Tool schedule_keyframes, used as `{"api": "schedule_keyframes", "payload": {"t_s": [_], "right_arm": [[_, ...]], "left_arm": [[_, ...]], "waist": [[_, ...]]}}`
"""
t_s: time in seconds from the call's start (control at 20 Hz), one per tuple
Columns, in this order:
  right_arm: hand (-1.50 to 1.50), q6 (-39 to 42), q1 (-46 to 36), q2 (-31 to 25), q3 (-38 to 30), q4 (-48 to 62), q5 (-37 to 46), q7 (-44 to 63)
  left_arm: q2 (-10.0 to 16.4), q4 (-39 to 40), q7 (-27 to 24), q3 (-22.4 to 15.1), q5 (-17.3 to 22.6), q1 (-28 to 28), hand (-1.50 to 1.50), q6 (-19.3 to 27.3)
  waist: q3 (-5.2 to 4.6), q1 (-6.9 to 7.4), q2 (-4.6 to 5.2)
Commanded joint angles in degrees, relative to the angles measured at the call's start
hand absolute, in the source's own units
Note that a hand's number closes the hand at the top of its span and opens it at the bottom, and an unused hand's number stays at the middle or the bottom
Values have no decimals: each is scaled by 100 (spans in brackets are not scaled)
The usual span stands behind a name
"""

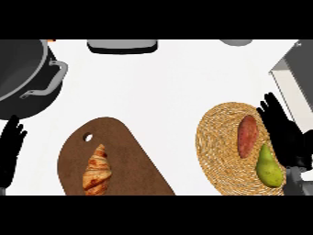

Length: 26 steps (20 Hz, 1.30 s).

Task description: Pick the sweet potato from the placemat and place it in the tiered shelf

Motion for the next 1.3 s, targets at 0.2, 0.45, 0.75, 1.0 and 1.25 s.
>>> {"api": "schedule_keyframes", "payload": {"t_s": [0.2,0.45,0.75,1.0,1.25], "right_arm": [[150,435,-864,-1274,-1203,95,99,-687],[-150,193,-1014,-935,-2090,1024,-812,-326],[-150,1667,-923,-1375,-2206,794,-1238,-688],[-150,2201,-479,-2195,-1518,-190,-997,622],[-150,2651,-576,-3501,-751,-639,126,1559]], "left_arm": [[56,-438,-89,-143,78,-1114,0,-483],[-202,-515,244,-421,266,-1578,0,-677],[-313,-547,460,-450,72,-1821,0,-661],[-442,-212,285,-478,-46,-1890,0,-573],[-322,-224,257,-446,61,-1843,0,-807]], "waist": [[23,-2,70],[36,17,97],[20,77,74],[4,-3,64],[-24,102,73]]}}
